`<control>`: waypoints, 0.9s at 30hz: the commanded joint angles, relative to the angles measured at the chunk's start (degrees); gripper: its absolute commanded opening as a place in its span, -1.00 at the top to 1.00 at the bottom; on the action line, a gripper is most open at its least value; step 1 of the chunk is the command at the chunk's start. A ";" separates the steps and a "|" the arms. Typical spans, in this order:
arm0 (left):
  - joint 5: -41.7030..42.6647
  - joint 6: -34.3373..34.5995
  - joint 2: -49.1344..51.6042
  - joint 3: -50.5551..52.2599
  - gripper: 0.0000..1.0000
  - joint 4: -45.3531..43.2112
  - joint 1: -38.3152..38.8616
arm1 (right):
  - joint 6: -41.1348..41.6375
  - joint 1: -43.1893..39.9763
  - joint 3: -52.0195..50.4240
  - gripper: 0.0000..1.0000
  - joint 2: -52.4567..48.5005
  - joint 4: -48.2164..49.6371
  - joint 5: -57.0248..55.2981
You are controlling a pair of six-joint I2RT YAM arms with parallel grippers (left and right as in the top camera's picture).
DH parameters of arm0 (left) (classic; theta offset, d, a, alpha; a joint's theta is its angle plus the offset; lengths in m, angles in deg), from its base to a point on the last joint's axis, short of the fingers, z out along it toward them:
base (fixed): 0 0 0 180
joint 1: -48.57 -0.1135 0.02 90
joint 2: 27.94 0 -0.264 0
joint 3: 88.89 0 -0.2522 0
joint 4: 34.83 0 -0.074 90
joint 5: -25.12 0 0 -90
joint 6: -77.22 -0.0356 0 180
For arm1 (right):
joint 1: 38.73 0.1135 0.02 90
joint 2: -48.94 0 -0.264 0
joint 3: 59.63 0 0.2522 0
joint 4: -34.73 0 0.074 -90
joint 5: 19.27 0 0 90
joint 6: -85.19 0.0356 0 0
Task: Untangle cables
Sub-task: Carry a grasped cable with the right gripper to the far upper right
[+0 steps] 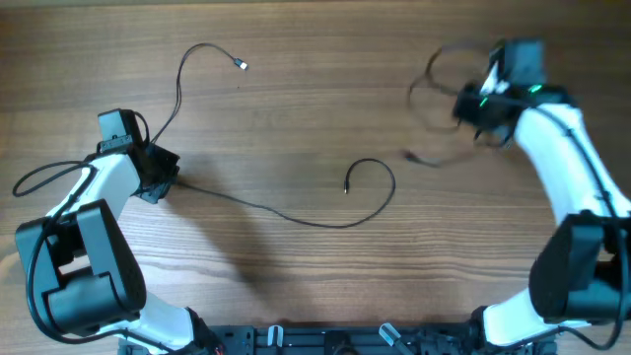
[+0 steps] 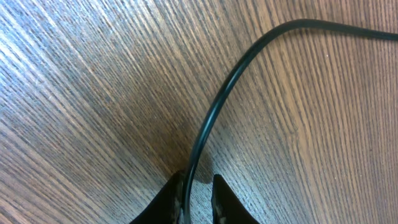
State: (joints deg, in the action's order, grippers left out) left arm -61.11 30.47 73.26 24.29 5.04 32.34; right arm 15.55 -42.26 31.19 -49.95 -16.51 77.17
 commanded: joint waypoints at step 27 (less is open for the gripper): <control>4.37 0.72 5.46 3.78 0.86 1.27 1.14 | -7.63 -26.10 36.09 0.85 -39.91 34.80 -12.66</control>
State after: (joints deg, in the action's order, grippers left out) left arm -60.74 30.69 73.26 24.36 5.17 32.34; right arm 5.06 -67.89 65.03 -83.52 19.27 66.76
